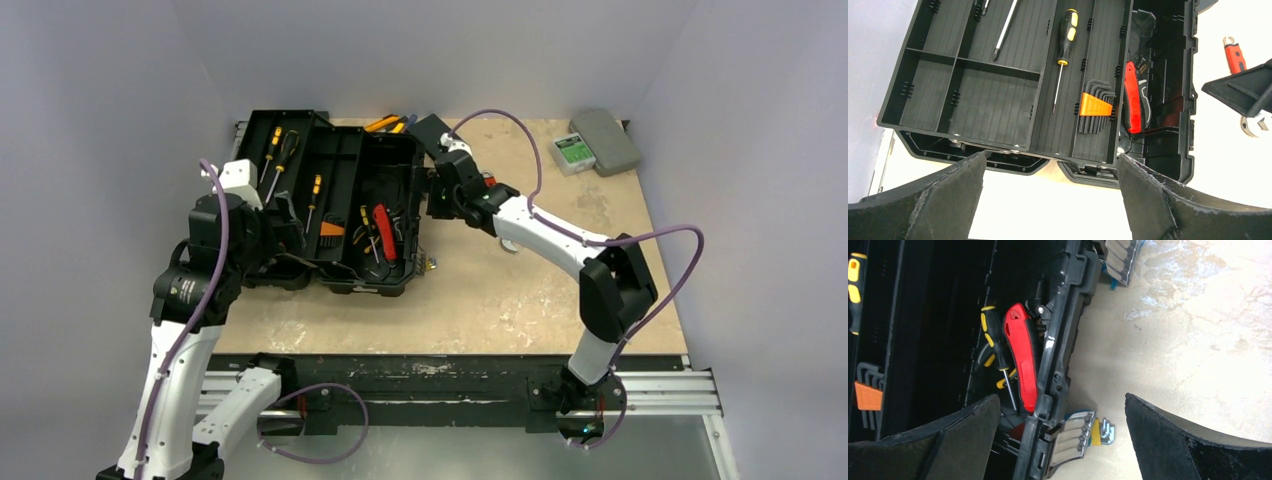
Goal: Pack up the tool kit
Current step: Close the toolbox at the center of the board.
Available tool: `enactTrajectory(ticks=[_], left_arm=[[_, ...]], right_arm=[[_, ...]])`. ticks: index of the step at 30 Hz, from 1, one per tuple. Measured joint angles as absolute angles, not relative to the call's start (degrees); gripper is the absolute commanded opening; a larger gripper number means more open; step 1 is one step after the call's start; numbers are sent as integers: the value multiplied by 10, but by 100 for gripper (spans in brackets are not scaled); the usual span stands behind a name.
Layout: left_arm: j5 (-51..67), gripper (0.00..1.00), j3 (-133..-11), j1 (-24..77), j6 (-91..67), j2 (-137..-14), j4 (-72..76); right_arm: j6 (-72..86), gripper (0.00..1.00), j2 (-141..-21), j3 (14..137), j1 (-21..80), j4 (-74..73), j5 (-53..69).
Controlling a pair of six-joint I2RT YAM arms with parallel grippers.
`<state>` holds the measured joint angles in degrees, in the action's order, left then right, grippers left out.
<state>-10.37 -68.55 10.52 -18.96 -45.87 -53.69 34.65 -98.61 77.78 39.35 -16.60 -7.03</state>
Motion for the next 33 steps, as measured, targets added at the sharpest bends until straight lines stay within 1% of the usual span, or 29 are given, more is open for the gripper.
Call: enactTrajectory(ticks=[10,11,14,17,20,21,25,27,28,33], left_arm=[[-105,100,-681,105,-174,-444,-537],[-103,100,-680,105,-174,-443,-537],[-94,100,-679,105,-174,-441,-537],[-85,100,-679,105,-174,-440,-537],[-78,100,-679,105,-174,-441,-537],[-76,100,-679,105,-174,-441,-537],[-70,100,-679,105,-174,-443,-537],[-67,100,-679,105,-174,-443,-537],[-66,100,-679,105,-174,-443,-537],[-66,100,-679,105,-174,-446,-537]], right_arm=[[371,84,-1084,861,394,-187,-69],[374,81,-1094,865,394,-190,-68],[377,67,-1119,873,394,-193,-67],[383,62,-1132,873,394,-193,-64],[389,48,-1137,873,394,-193,-63],[392,43,-1138,873,394,-192,-60],[403,12,-1137,873,396,-175,-48],[405,2,-1137,872,394,-175,-41],[408,0,-1136,868,388,-172,-28],[405,0,-1118,832,366,-141,10]])
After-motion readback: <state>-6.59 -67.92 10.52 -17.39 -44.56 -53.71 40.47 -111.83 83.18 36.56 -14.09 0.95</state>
